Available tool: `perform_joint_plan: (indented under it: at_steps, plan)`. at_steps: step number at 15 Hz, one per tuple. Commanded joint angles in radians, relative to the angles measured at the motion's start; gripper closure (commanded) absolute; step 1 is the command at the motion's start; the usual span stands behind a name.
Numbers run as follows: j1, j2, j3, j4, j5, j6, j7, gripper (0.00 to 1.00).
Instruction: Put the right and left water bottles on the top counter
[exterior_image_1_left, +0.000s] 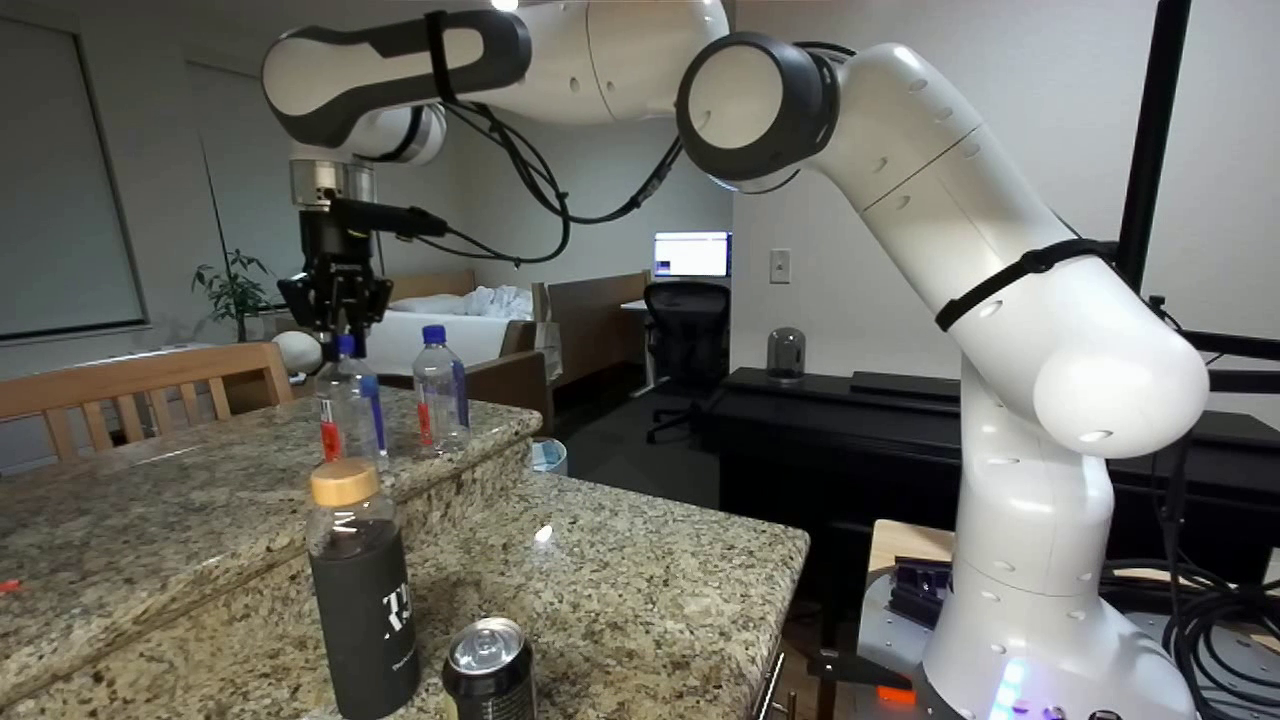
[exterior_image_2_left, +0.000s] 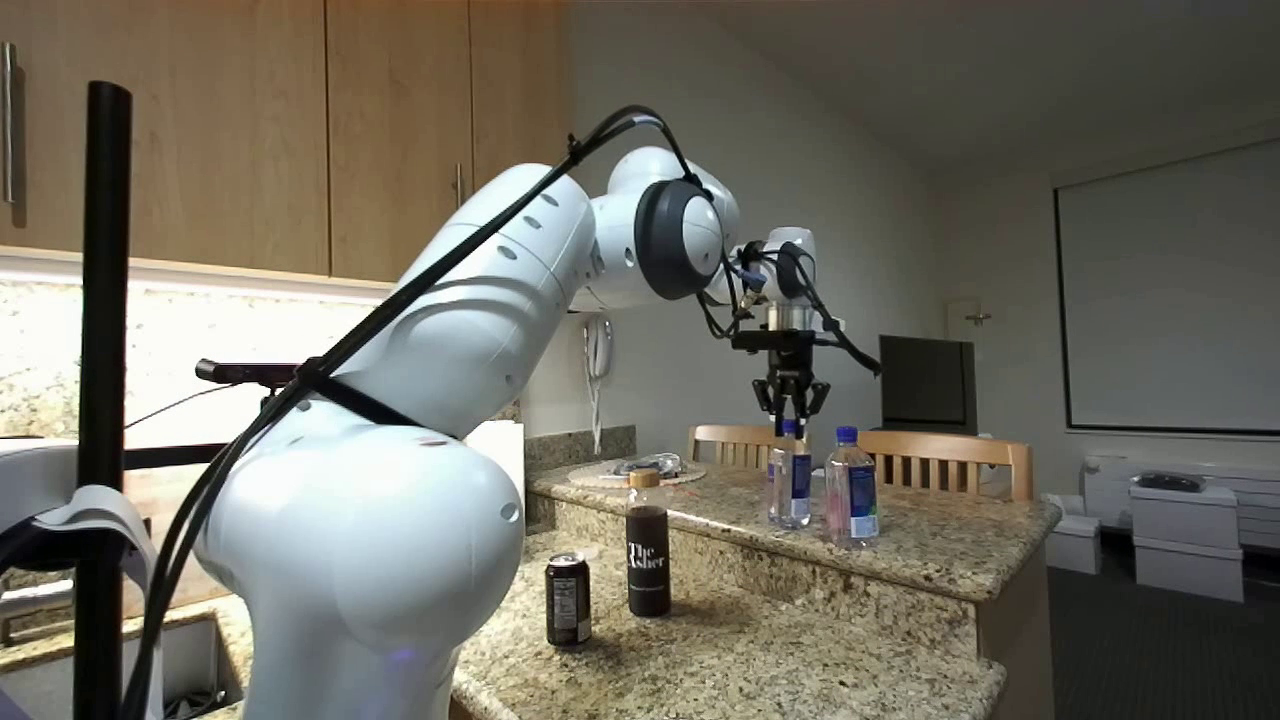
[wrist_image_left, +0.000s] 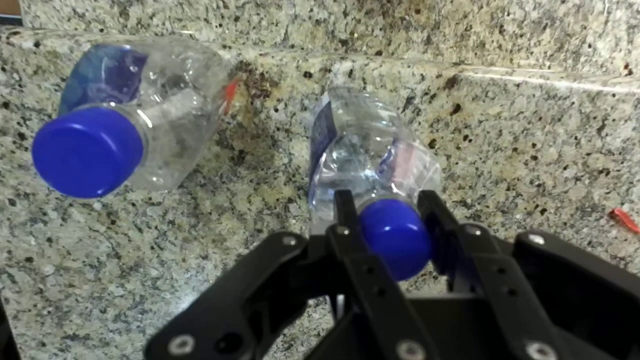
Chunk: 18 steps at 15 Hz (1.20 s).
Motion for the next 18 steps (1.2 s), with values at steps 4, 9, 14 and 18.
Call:
perform_joint_plan:
  at_steps: [4,9,14,18]
  plan:
    - [0.016,-0.007,-0.022,0.029,-0.016,-0.007,0.044,0.33]
    - [0.018,-0.011,-0.036,0.048,-0.015,-0.009,0.058,0.02]
    - [0.011,-0.050,-0.051,0.046,-0.008,-0.044,0.065,0.00]
    - [0.001,-0.128,-0.076,0.001,-0.010,-0.144,0.049,0.00]
